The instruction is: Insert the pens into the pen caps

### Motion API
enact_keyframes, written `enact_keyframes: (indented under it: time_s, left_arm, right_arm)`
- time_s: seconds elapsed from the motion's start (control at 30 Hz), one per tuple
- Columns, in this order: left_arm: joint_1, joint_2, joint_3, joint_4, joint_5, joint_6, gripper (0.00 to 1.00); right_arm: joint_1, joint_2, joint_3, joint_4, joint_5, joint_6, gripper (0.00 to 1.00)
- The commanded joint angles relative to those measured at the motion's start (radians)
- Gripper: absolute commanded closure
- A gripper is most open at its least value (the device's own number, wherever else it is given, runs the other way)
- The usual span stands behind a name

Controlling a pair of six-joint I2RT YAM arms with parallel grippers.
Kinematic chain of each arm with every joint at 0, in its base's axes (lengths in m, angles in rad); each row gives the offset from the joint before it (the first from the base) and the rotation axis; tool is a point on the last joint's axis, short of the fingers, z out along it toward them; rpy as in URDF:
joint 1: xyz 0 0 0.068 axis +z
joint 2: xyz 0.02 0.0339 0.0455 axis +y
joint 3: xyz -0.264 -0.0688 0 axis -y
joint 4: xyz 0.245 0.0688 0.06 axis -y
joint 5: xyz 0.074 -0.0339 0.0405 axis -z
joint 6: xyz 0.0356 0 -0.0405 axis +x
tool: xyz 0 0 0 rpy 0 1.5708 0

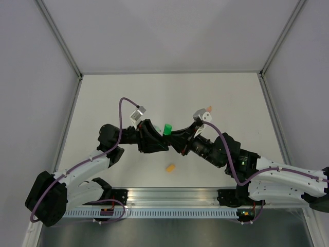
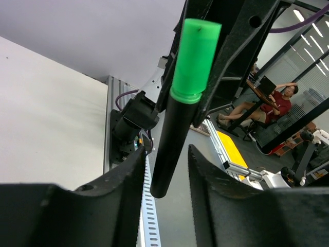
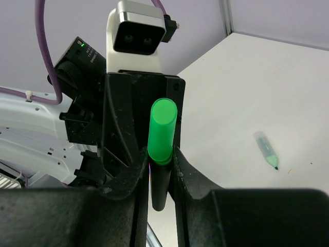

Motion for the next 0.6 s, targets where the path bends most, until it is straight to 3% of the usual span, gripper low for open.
enact_keyframes:
  time_s: [0.0,0.07,0.17,0.27,0.33,0.37,0.47,0.5,0.53,0.57]
  left_arm:
    - [-0.009,0.013,0.036,0.01,0.014,0.02,0.6]
    - [-0.009,0.013,0.039,0.009,0.013,0.019,0.69]
    - [-0.009,0.013,0.044,0.003,0.005,0.019,0.93]
    - [-0.009,0.014,0.042,0.006,-0.003,0.017,0.98]
    - [-0.011,0.013,0.038,0.013,-0.001,0.017,0.98]
    - [-0.009,0.013,0.033,0.017,0.002,0.016,0.98]
    - [-0.013,0.007,0.007,0.04,0.0,0.017,0.98]
    - [-0.017,0.005,0.001,0.04,0.0,0.028,0.98]
    - [-0.022,0.001,-0.005,0.04,0.003,0.039,0.98]
    - [-0.034,-0.001,-0.019,0.035,0.009,0.049,0.98]
  right_arm:
    - [0.006,0.003,0.048,0.05,0.014,0.015,1.0]
    - [0.004,0.007,0.046,0.048,0.014,0.018,1.0]
    - [0.004,0.004,0.034,0.05,0.005,0.024,1.0]
    - [0.004,-0.006,0.014,0.056,-0.012,0.021,1.0]
    - [0.006,-0.01,0.014,0.045,-0.024,0.012,0.83]
    - [0.004,-0.013,0.014,0.039,-0.027,0.009,0.66]
    - [0.004,-0.03,0.022,0.008,-0.022,-0.003,0.53]
    - [0.004,-0.042,0.026,-0.004,-0.019,-0.006,0.44]
    - [0.003,-0.047,0.037,-0.033,-0.018,-0.011,0.33]
    - [0.004,-0.053,0.046,-0.053,-0.018,-0.023,0.11]
